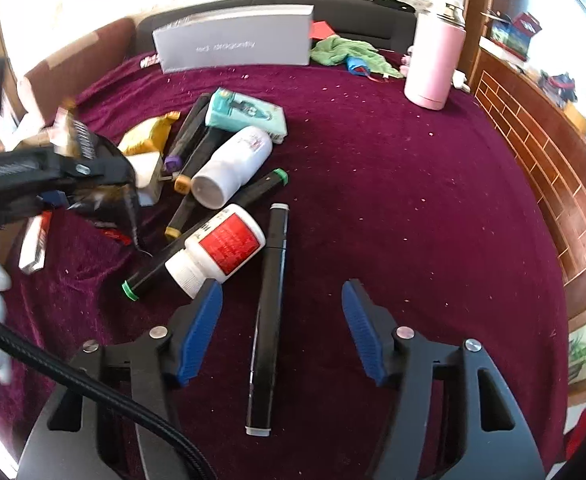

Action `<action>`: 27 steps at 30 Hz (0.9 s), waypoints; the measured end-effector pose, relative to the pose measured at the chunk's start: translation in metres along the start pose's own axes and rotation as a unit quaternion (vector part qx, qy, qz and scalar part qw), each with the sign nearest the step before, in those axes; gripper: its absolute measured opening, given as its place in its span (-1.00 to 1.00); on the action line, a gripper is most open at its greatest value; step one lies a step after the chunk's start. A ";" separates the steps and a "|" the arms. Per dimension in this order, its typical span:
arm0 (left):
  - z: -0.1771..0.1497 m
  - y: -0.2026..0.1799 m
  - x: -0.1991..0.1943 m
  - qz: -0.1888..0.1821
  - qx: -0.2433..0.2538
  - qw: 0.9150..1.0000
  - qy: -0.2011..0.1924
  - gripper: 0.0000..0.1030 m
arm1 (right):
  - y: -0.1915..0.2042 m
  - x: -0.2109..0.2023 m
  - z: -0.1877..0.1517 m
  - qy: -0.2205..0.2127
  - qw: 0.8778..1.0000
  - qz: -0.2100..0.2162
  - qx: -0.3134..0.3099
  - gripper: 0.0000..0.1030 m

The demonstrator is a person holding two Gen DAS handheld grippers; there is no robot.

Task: Organize objects
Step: 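Lift the black bag with the left gripper while the right gripper grasps a black marker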

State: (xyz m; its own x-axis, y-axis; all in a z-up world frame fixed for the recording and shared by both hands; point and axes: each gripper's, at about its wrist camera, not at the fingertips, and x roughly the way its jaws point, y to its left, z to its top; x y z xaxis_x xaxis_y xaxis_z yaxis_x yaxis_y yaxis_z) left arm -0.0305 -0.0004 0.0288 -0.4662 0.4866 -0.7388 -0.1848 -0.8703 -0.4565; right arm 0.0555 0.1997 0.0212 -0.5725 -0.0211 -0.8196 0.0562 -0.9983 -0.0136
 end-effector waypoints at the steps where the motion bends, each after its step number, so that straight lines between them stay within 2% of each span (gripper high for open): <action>1: -0.002 -0.001 -0.006 -0.002 0.006 1.000 -0.004 -0.31 | 0.004 0.003 0.000 0.005 1.000 -0.014 -0.008 0.16; 4: -0.012 0.003 -0.027 -0.012 0.014 1.000 -0.010 -0.34 | 0.012 0.017 0.001 0.030 0.998 -0.048 -0.021 -0.17; 5: -0.014 0.004 -0.034 -0.014 0.016 1.000 -0.012 -0.34 | 0.013 0.021 0.001 0.035 0.998 -0.056 -0.023 -0.37; 6: -0.016 0.005 -0.039 -0.014 0.018 1.000 -0.014 -0.34 | 0.015 0.020 0.001 0.026 0.998 -0.055 -0.024 -0.72; 7: -0.019 0.008 -0.045 -0.015 0.020 1.000 -0.018 -0.35 | 0.016 0.021 0.002 0.031 0.998 -0.047 -0.025 -0.77; 10: -0.025 0.018 -0.067 -0.028 0.018 0.999 -0.035 -0.36 | 0.017 0.018 0.003 0.042 0.998 -0.040 -0.012 -0.77; 13: -0.029 0.029 -0.095 -0.041 0.013 0.997 -0.063 -0.36 | 0.008 0.006 -0.003 0.041 0.999 -0.003 0.020 -0.77; 16: -0.029 0.042 -0.123 -0.049 0.008 0.995 -0.086 -0.36 | 0.004 -0.018 -0.009 0.024 0.998 0.029 0.048 -0.77; 18: -0.027 0.049 -0.143 -0.049 0.008 0.994 -0.093 -0.36 | 0.005 -0.037 -0.008 0.010 0.996 0.066 0.060 -0.76; 20: -0.022 0.055 -0.161 -0.038 0.015 0.995 -0.096 -0.36 | 0.013 -0.054 -0.003 0.001 0.992 0.105 0.066 -0.76; 24: -0.005 0.073 -0.196 0.027 0.047 0.993 -0.100 -0.35 | 0.046 -0.080 0.020 -0.014 0.979 0.191 0.064 -0.76; 27: 0.016 0.101 -0.209 0.079 0.053 0.991 -0.093 -0.35 | 0.085 -0.084 0.047 -0.011 0.963 0.263 0.061 -0.76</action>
State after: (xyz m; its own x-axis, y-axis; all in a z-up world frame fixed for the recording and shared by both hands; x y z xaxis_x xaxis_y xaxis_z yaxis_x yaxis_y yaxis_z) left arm 0.0340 -0.1915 0.1449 -0.6455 0.3295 -0.6890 -0.1821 -0.9425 -0.2801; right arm 0.0695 0.1144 0.1156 -0.5084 -0.5248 -0.6827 0.2465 -0.8483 0.4686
